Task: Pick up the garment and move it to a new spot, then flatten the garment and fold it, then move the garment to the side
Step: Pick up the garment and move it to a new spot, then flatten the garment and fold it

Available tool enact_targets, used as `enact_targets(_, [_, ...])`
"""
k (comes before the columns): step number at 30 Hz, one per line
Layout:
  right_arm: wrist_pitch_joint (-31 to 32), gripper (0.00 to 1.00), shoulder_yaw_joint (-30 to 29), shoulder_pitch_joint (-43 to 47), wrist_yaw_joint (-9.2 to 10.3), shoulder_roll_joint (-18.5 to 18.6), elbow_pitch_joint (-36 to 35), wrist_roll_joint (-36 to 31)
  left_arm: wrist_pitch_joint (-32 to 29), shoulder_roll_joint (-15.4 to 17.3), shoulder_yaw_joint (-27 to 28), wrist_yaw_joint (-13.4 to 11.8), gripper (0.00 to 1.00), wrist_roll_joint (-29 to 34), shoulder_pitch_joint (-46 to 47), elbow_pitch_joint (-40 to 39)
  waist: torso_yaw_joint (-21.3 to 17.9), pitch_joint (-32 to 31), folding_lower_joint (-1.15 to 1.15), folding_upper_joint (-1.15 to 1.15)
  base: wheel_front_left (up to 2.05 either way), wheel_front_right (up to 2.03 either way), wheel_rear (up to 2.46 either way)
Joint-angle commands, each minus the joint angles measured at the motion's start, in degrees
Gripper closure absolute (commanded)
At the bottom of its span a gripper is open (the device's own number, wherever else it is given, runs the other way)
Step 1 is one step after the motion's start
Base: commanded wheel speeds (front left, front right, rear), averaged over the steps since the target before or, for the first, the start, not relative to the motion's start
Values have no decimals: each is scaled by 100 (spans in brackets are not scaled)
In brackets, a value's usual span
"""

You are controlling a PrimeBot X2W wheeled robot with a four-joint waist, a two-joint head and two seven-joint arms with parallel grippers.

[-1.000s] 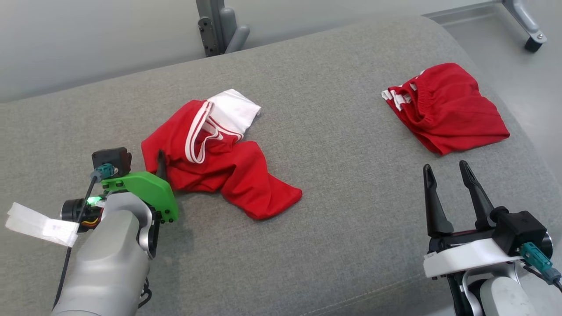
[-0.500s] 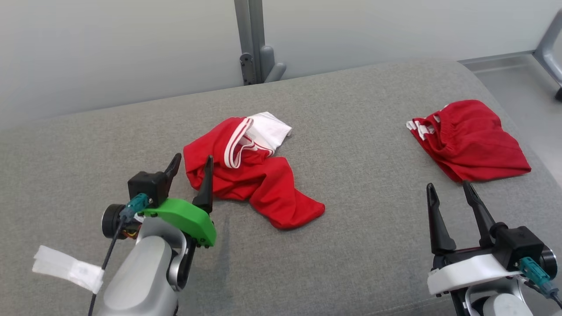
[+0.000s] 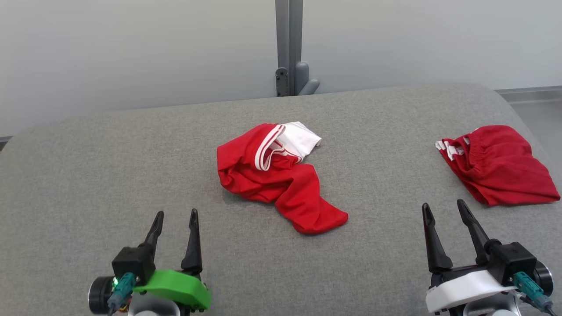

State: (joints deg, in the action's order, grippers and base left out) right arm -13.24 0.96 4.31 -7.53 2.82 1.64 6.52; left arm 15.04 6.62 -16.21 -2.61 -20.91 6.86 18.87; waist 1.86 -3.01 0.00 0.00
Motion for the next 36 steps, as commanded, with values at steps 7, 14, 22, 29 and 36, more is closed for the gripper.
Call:
enact_targets(7, [-72,0,74,139,9,14,63,125,15,-172,518,-164,0,132,-701,-372,78,-11,0,0,0,0,0])
enact_targets(14, [-112,0,202,120,9,15,162,190,15,-250,751,-75,0,302,-860,-416,92,12,0,0,0,0,0])
enact_targets(22, [-141,0,269,51,9,15,235,202,15,-307,904,12,0,441,-867,-388,82,25,0,0,0,0,0])
enact_targets(29, [-158,0,258,31,9,14,267,203,15,-336,943,76,0,529,-841,-344,73,45,0,0,0,0,0])
enact_targets(36, [-169,0,247,36,9,14,262,203,15,-353,965,119,0,544,-816,-324,74,68,0,0,0,0,0])
